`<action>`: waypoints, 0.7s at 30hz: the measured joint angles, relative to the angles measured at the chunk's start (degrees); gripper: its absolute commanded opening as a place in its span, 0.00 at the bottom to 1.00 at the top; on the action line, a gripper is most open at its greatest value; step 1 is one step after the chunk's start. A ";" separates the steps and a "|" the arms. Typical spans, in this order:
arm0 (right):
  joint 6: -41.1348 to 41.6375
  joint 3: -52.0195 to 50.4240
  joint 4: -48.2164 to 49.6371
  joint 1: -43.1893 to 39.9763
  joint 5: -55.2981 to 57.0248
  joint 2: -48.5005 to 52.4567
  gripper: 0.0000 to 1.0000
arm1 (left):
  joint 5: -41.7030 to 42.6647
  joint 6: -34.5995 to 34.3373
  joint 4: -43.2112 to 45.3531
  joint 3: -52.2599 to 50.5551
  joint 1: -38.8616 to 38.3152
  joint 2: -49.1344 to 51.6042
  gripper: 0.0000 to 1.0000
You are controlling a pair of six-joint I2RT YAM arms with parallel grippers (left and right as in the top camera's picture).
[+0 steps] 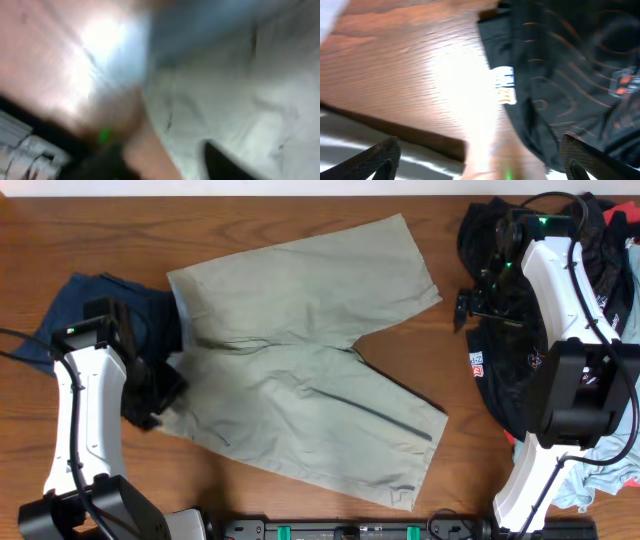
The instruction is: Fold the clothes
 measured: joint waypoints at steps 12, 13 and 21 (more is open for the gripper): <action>1.97 0.00 -2.23 0.00 -4.70 0.00 0.99 | 0.00 3.69 -4.15 -3.65 -1.07 0.00 0.95; 2.51 0.00 -2.40 0.02 -4.83 -0.02 0.99 | 0.00 4.04 -4.33 -3.82 -1.07 0.00 0.95; 4.48 -5.09 -0.76 2.56 -5.27 -5.11 0.99 | -2.86 5.53 -4.79 -4.04 -1.07 0.00 0.95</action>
